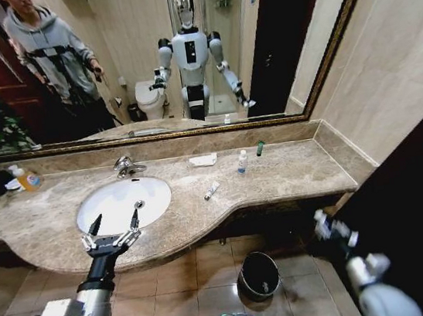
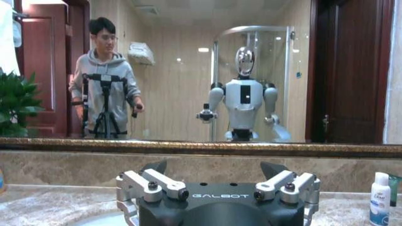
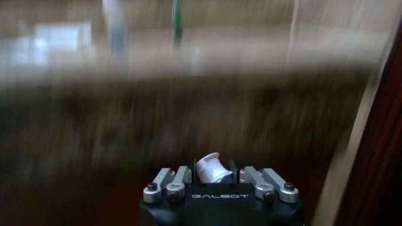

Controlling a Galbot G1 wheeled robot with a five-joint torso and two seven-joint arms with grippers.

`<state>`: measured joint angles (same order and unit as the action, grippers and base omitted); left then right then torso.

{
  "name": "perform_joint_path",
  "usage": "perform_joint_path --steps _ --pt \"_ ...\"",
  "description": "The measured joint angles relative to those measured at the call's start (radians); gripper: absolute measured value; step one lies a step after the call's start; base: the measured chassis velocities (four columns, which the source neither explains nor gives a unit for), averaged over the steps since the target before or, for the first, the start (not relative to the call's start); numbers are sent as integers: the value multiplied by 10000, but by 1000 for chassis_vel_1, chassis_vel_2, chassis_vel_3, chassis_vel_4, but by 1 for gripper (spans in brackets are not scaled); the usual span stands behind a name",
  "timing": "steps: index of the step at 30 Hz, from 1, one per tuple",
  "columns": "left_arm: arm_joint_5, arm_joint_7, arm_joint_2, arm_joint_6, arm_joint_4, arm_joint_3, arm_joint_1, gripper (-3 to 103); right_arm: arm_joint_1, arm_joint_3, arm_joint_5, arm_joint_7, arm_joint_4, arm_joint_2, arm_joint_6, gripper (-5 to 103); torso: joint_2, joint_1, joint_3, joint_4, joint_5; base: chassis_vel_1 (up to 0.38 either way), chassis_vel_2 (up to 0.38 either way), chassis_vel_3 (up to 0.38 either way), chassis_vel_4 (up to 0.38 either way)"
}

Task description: Pick up the trash from the sink and place it in the trash bin.

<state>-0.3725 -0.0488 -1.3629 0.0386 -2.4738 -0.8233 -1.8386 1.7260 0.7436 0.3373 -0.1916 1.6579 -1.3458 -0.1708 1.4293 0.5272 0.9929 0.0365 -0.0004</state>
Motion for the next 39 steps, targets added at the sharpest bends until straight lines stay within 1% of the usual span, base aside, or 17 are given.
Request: perform_joint_path --steps 1,2,3,4,7,9,10,12,20,25,26,28,31,33,34,36,39 --pt "0 0 1 0 0 -1 0 100 -409 -339 -425 -65 -877 -201 -140 35 0 0 1 -3 6 0 0 0 0" --pt "0 -2 1 0 -1 0 0 100 -1249 -724 -1139 -85 -2191 -547 -267 35 0 2 1 3 12 0 0 0 0" --pt "0 -3 0 -1 0 1 0 100 -1722 -949 -1491 -88 -2936 -693 -318 35 -1 3 1 9 9 0 0 0 0" --pt "0 -3 0 -1 0 1 0 100 -1722 -949 -1491 -88 -2936 -693 -318 35 -1 3 1 9 9 0 0 0 0" --pt "0 0 0 0 -1 -1 1 100 -2960 -1710 -2346 -52 -5222 -830 -385 35 -2 5 2 6 2 0 0 0 0" --pt "0 0 0 0 0 0 0 100 -3549 -1858 -2863 -41 -6302 -919 -492 35 -2 5 3 2 2 0 0 0 0" --pt "0 0 0 0 0 0 0 100 -3549 -1858 -2863 -41 -6302 -919 -492 35 -2 5 3 2 2 0 0 0 0" --pt "0 0 0 0 -1 0 0 100 -4490 -1871 -3496 -23 -7624 -1096 -421 35 -2 4 2 3 5 0 0 0 0" --pt "0 0 0 0 0 0 0 100 -5759 -2024 -4281 40 -8799 -1367 -243 35 -2 5 3 4 2 0 0 0 0" --pt "0 0 0 0 0 0 0 100 -5957 -2026 -4868 99 -8958 -1572 -199 35 -2 5 2 4 2 0 0 0 0" --pt "0 0 0 0 0 0 0 100 -5985 -2016 -4974 220 -9052 -1618 -237 32 -2 5 2 3 1 0 0 0 0" --pt "0 0 0 0 0 0 0 100 -6012 -1998 -5006 272 -9133 -1652 -301 32 -2 4 3 2 1 0 0 0 0" --pt "0 0 0 0 0 0 0 100 -6034 -1954 -5027 345 -9203 -1732 -413 47 -2 4 2 3 3 0 0 0 0" --pt "0 0 0 0 0 0 0 100 -6017 -1952 -5027 346 -9184 -1734 -416 47 -2 4 2 3 2 0 0 0 0" --pt "0 0 0 0 0 0 0 100 -5978 -1952 -5035 332 -9126 -1737 -424 58 -2 4 2 2 2 0 0 0 0" --pt "0 0 0 0 0 0 0 100 -5969 -1948 -5046 326 -9106 -1740 -432 58 -2 4 2 3 2 0 0 0 0" --pt "0 0 0 0 -1 0 0 100 -5861 -1894 -5105 321 -8889 -1740 -494 74 -3 3 2 3 4 0 0 0 0"
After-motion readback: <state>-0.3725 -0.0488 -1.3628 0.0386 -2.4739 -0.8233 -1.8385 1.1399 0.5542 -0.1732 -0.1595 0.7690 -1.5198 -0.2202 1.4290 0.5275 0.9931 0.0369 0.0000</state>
